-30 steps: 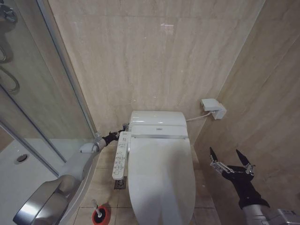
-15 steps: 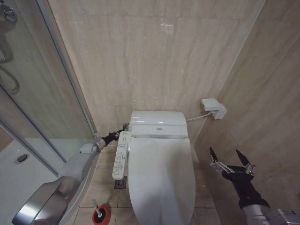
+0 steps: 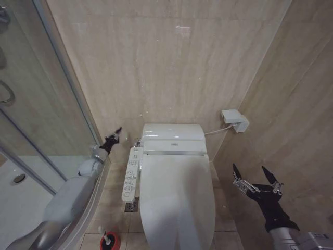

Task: Open the toilet lid, clean the toilet bowl with a toilet brush, close the toilet lid, and flush.

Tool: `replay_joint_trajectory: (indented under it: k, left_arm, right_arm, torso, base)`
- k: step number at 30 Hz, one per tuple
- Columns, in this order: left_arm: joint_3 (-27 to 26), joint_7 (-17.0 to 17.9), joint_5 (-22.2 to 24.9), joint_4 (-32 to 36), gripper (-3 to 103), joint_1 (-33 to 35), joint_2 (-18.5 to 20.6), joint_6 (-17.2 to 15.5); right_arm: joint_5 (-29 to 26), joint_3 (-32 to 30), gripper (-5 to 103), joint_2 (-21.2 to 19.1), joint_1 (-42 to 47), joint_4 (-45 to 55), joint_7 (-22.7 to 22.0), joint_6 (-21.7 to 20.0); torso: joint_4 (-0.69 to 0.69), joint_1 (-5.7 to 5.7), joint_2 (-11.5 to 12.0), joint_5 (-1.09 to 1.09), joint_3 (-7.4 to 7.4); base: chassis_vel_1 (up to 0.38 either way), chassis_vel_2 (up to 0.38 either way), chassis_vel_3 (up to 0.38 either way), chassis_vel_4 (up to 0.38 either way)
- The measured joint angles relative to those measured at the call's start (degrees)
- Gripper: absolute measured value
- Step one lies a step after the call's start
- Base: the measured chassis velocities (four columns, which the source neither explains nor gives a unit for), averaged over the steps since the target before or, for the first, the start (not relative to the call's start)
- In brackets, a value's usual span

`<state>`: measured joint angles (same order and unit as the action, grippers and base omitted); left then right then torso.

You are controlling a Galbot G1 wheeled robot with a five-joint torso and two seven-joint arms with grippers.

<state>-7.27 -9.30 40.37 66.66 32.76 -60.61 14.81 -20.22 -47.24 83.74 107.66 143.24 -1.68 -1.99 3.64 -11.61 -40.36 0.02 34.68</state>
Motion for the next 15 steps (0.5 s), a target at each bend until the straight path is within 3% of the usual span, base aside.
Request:
replay_joint_trajectory:
  k: [1, 3, 4, 5, 6, 9, 10, 12, 13, 15]
  left_arm:
    - [0.00, 0.00, 0.00, 0.00, 0, 0.00, 0.00, 0.00]
    - [-1.27, 6.84, -0.03, 9.38, 0, 4.16, 1.34, -2.74]
    - [-2.60, 10.24, -0.48, 14.48, 0, 6.76, 2.08, -4.67]
    - [-2.60, 10.24, -0.48, 14.48, 0, 6.76, 2.08, -4.67]
    - [-4.29, 13.36, -1.06, 19.14, 14, 9.39, 2.80, -7.19]
    - [-10.16, 18.75, -1.88, 30.24, 14, 17.01, 4.68, -12.13]
    - [-10.16, 18.75, -1.88, 30.24, 14, 17.01, 4.68, -12.13]
    - [-14.38, 20.64, -2.46, 36.95, 14, 22.54, 5.74, -14.51]
    - [-16.75, 21.25, -3.01, 40.69, 42, 25.94, 6.22, -15.71]
    - [-18.65, 21.56, -3.45, 42.99, 42, 28.58, 6.39, -16.35]
  right_arm:
    - [0.00, 0.00, 100, 0.00, 0.00, 0.00, 0.00, 0.00]
    - [0.00, 0.00, 100, 0.01, 0.00, 0.00, 0.01, 0.00]
    - [0.00, 0.00, 100, 0.00, 0.00, 0.00, 0.00, 0.00]
    - [0.00, 0.00, 100, 0.00, 0.00, 0.00, 0.00, 0.00]
    - [0.00, 0.00, 100, 0.01, 0.00, 0.00, 0.00, 0.00]
    - [0.00, 0.00, 100, -0.01, 0.00, 0.00, 0.02, 0.00]
    - [0.00, 0.00, 100, -0.01, 0.00, 0.00, 0.02, 0.00]
    - [0.00, 0.00, 100, 0.00, 0.00, 0.00, 0.00, 0.00]
    - [0.00, 0.00, 100, 0.01, 0.00, 0.00, -0.01, 0.00]
    - [0.00, 0.01, 100, 0.00, 0.00, 0.00, 0.03, 0.00]
  torso:
    - [0.00, 0.00, 0.00, 0.00, 0.00]
    - [0.09, -0.01, 0.00, -0.05, 0.01]
    - [0.07, 0.00, 0.00, -0.04, 0.00]
    - [0.07, 0.00, 0.00, -0.04, 0.00]
    - [0.08, -0.01, 0.00, 0.02, 0.00]
    - [0.02, -0.01, 0.00, -0.03, 0.01]
    - [0.02, -0.01, 0.00, -0.03, 0.01]
    - [-0.02, -0.01, 0.00, -0.03, 0.01]
    - [0.05, -0.01, -0.01, -0.03, 0.00]
    - [0.05, -0.01, -0.01, -0.02, 0.00]
  base:
    - [0.000, 0.000, 0.000, 0.000]
    - [0.000, 0.000, 0.000, 0.000]
    - [0.000, 0.000, 0.000, 0.000]
    - [0.000, 0.000, 0.000, 0.000]
    - [0.000, 0.000, 0.000, 0.000]
    - [0.000, 0.000, 0.000, 0.000]
    - [0.000, 0.000, 0.000, 0.000]
    - [0.000, 0.000, 0.000, 0.000]
    - [0.000, 0.000, 0.000, 0.000]
    - [0.000, 0.000, 0.000, 0.000]
